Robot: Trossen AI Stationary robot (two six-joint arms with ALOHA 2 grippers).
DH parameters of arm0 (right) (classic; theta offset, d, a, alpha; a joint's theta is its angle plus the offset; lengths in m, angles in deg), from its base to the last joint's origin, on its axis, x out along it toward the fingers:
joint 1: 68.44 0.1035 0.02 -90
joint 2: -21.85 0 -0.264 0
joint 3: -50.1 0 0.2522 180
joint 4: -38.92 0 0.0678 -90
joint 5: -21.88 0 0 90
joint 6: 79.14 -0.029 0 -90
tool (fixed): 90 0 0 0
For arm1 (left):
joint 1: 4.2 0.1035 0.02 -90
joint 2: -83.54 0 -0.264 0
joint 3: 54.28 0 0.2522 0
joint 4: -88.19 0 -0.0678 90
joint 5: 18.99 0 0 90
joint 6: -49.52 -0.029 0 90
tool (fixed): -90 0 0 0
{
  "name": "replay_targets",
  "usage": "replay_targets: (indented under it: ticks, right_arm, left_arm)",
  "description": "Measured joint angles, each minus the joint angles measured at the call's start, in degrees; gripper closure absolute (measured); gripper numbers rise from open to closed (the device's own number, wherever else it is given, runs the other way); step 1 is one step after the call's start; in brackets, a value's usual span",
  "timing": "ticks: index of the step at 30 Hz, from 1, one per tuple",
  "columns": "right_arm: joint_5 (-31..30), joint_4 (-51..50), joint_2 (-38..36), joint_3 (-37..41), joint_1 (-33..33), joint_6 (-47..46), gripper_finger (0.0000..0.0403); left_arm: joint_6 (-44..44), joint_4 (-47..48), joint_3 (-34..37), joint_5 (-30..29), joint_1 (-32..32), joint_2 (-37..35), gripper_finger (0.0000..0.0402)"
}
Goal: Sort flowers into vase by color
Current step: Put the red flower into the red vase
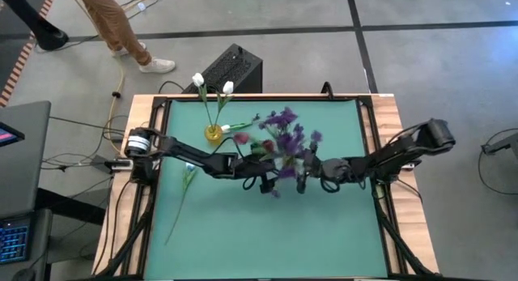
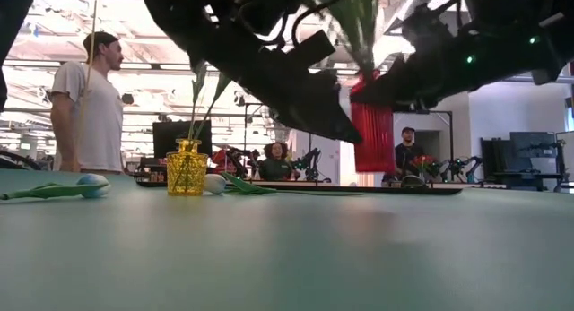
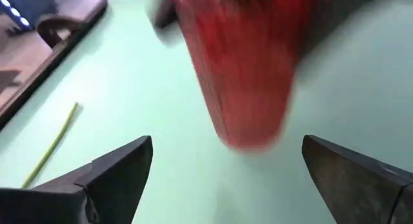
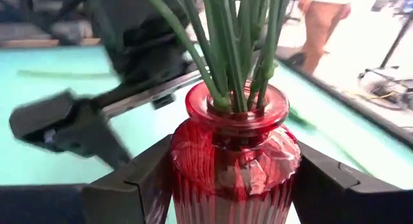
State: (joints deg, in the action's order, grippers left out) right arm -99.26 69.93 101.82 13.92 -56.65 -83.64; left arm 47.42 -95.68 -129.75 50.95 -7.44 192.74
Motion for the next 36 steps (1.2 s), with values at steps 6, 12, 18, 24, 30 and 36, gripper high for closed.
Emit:
replay_targets:
  ticks: [6, 12, 18, 24, 30, 36]
  right_arm:
    - [-4.8, -5.4, -11.1, 3.8, 0.0, 0.3, 0.0131]
    - [-8.9, -5.6, -21.6, 11.3, -0.4, -1.5, 0.0131]
    - [-9.7, -2.9, -25.9, 17.3, -2.5, -3.5, 0.0131]
    - [-9.8, -2.9, -24.9, 19.5, -6.1, -7.7, 0.0131]
    - [-9.5, -5.0, -24.4, 19.7, -6.3, -10.8, 0.0131]
    - [-11.3, -8.5, -24.4, 20.1, -6.2, -13.5, 0.0131]
  left_arm:
    - [0.3, 7.6, 1.1, -1.3, -1.2, -2.9, 0.0014]
    - [2.2, -4.5, 13.0, -7.4, -3.9, -9.5, 0.0013]
    - [2.0, -26.8, 26.6, -6.2, -5.5, -16.7, 0.0013]
    - [2.1, -40.4, 31.9, -4.4, -6.1, -18.0, 0.0012]
    - [3.3, -37.8, 31.9, -3.0, -6.1, -18.0, 0.0012]
    - [3.4, -37.6, 31.9, -2.7, -6.2, -18.0, 0.0012]
